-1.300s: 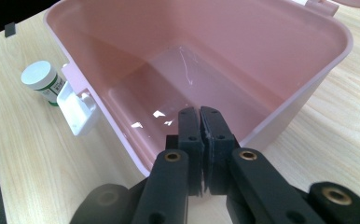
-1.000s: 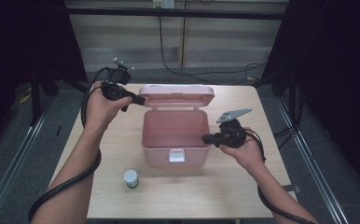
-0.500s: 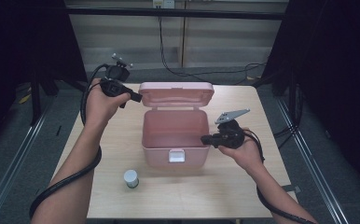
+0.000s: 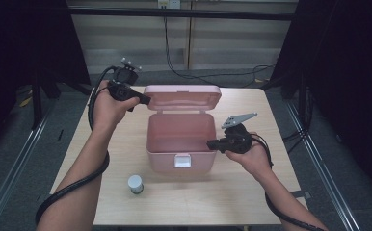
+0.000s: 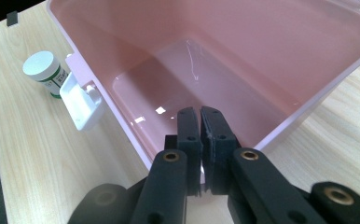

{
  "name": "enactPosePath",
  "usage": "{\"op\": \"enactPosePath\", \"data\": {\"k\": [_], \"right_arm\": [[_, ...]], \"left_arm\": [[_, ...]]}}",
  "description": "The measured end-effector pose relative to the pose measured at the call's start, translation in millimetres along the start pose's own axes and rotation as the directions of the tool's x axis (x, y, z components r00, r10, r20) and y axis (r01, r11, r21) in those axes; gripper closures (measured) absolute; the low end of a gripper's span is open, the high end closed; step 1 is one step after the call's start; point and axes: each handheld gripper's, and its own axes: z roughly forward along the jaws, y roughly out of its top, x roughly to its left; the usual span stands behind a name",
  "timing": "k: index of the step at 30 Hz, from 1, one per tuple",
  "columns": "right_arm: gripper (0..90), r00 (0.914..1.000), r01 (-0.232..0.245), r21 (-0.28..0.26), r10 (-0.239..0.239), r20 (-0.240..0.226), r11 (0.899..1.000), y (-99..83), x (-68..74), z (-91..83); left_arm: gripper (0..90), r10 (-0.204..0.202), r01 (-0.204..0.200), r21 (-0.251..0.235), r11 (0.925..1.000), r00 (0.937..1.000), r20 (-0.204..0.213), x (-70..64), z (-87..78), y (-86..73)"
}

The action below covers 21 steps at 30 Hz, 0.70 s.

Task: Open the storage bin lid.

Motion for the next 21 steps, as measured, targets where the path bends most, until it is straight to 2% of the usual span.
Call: {"op": "enactPosePath", "data": {"k": [6,9,11,14,16,21], "right_arm": [[86.5,1.0000,-0.001,0.002,0.001,0.001,1.000,-0.1,0.1,0.0],[86.5,1.0000,0.000,0.002,0.000,0.000,1.000,0.0,0.0,0.1],[86.6,1.0000,-0.002,0.003,0.002,0.000,1.000,-0.1,0.2,0.2],[86.7,1.0000,-0.003,0.001,0.003,-0.003,1.000,-0.5,-0.2,0.0],[86.7,1.0000,-0.003,0.001,0.003,-0.003,1.000,-0.5,-0.2,0.2],[86.7,1.0000,-0.003,-0.001,0.003,-0.005,1.000,-0.8,-0.3,0.9]], "left_arm": [[65.9,0.027,-0.027,-0.014,0.9995,0.9991,-0.032,-0.2,1.0,0.8],[64.6,0.044,-0.045,-0.031,0.9985,0.9987,-0.027,0.0,2.5,1.0],[65.4,0.035,-0.036,-0.047,0.9982,0.9989,-0.032,0.0,3.0,1.2],[67.5,0.027,-0.028,-0.034,0.9990,0.9991,-0.032,0.7,3.2,2.9],[72.9,0.018,-0.019,-0.038,0.9991,0.9992,-0.035,-0.4,3.9,4.6],[77.2,0.013,-0.014,-0.006,0.9999,0.9966,-0.081,-4.3,4.8,10.4]]}}
